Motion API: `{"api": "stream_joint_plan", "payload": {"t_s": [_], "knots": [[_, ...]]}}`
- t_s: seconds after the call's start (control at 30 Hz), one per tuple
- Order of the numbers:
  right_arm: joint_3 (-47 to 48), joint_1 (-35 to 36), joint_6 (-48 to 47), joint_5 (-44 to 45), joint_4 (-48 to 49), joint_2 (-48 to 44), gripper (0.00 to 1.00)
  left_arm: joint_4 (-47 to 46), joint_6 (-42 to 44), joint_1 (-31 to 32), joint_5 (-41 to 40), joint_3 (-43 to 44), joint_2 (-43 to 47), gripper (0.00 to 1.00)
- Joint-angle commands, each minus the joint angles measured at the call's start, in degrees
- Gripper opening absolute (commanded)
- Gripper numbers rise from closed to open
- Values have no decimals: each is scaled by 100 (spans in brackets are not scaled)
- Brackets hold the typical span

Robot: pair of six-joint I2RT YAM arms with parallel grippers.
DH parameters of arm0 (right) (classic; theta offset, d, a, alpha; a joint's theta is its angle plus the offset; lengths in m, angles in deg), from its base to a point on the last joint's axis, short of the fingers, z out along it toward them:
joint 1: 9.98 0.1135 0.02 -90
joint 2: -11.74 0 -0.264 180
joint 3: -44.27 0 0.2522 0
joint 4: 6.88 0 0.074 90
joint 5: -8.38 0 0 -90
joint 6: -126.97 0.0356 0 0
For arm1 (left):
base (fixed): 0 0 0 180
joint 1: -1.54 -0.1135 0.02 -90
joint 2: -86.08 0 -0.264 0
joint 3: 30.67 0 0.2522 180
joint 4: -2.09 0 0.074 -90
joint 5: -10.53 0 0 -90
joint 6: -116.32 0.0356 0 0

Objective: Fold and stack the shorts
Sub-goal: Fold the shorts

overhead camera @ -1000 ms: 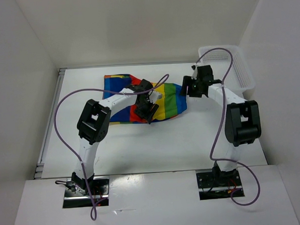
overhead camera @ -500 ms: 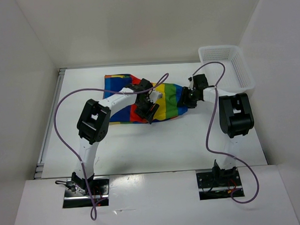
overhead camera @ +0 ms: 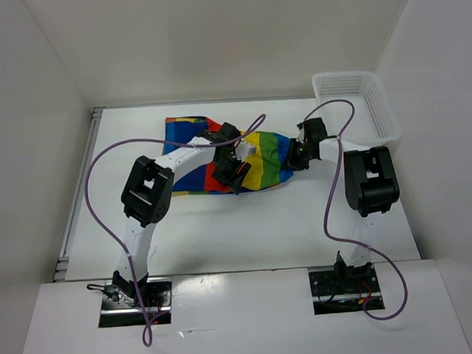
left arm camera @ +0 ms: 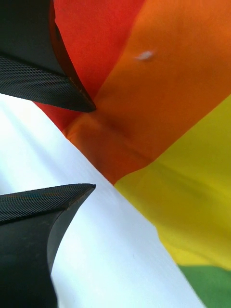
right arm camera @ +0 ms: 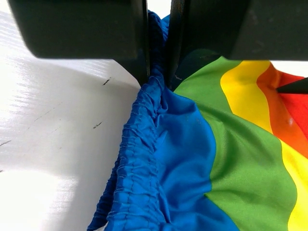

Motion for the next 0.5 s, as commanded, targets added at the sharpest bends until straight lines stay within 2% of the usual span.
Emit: {"api": "stream_joint_plan", "payload": {"t_s": [0.0, 0.1, 0.23, 0.33, 0.47], "knots": [[197, 33, -201, 425, -14, -138, 0, 300, 25, -40, 65, 590, 343, 69], [250, 33, -333, 495, -66, -287, 0, 485, 25, -338, 469, 1378, 344, 69], [469, 33, -578, 697, -268, -498, 0, 416, 25, -603, 699, 1865, 98, 69], [618, 33, -728, 900, -461, -630, 0, 231, 25, -866, 488, 1814, -138, 69], [786, 33, -842, 1338, -734, -745, 0, -163, 25, -1043, -362, 1463, -412, 69]]}}
